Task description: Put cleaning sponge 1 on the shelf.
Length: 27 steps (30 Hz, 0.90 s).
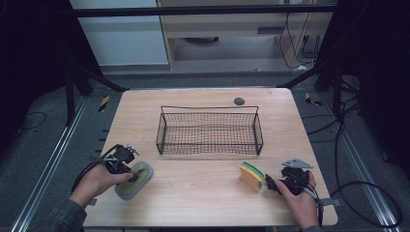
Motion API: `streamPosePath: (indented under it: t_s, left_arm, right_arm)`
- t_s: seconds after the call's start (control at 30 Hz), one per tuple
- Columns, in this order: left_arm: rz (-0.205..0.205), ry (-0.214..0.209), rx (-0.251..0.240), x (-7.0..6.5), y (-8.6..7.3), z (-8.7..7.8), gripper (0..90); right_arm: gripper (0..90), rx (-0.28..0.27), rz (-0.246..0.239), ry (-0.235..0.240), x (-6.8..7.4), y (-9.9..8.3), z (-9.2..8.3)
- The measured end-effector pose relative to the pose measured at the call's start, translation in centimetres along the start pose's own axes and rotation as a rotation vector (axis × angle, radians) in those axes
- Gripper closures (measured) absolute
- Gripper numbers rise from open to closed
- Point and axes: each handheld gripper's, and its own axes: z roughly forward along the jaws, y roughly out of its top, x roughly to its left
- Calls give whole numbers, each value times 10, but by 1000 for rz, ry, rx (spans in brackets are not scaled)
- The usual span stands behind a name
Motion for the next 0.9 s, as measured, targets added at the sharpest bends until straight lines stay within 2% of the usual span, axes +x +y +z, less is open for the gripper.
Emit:
streamPosePath:
  t_s: [0.37, 0.47, 0.57, 0.77, 0.87, 0.9]
  left_arm:
    - [6, -15, 41, 4, 2, 3, 635]
    - [9, -17, 42, 5, 2, 3, 694]
    - [19, -21, 42, 5, 2, 2, 704]
    - [60, -15, 26, 3, 3, -10, 708]
    - [115, -9, 14, -2, 4, -23, 708]
    - [115, -9, 14, -2, 4, -23, 708]
  right_arm:
    - [8, 0, -6, 2, 0, 0, 0]
    - [8, 0, -7, 5, 0, 0, 0]
    - [8, 0, -7, 5, 0, 0, 0]
    - [8, -1, -7, 5, 1, 0, 0]
    - [8, -2, -7, 5, 1, 0, 0]
    - [8, -2, -7, 5, 1, 0, 0]
